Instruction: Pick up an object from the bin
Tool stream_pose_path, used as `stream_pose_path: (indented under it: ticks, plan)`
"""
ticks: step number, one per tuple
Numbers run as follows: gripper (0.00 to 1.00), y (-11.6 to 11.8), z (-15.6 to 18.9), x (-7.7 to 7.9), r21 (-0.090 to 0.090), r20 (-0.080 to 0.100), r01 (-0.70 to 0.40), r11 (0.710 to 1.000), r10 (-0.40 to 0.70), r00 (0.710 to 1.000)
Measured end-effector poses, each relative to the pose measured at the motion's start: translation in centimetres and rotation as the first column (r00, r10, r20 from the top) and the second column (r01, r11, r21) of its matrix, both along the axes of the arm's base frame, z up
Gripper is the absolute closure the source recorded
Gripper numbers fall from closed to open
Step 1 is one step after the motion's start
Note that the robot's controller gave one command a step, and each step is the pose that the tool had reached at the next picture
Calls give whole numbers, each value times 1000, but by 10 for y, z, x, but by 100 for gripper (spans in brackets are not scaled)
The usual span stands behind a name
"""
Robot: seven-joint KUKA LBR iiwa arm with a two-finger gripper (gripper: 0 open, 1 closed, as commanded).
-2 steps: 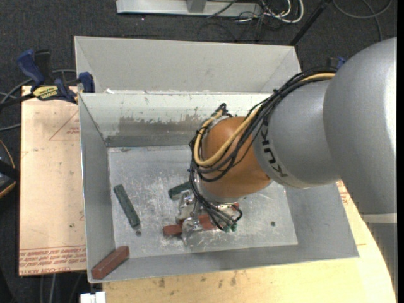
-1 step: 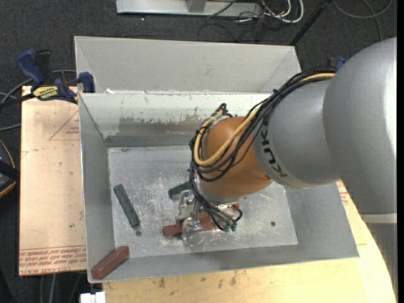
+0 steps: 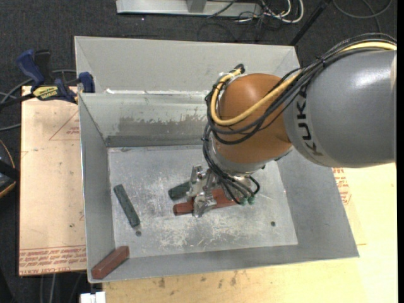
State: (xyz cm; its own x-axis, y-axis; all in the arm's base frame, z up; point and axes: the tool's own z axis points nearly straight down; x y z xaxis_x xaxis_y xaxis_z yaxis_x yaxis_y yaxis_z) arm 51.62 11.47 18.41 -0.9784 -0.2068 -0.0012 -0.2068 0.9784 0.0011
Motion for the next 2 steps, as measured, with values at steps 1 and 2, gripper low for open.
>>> stream_pose_path:
  ticks: [1, 2]
  plan:
    - [100, 0, 0, 0, 0, 0, 0, 1000, 0, 1000]
    - [100, -8, 45, 11, -1, -1, -10, 1000, 10, 1000]
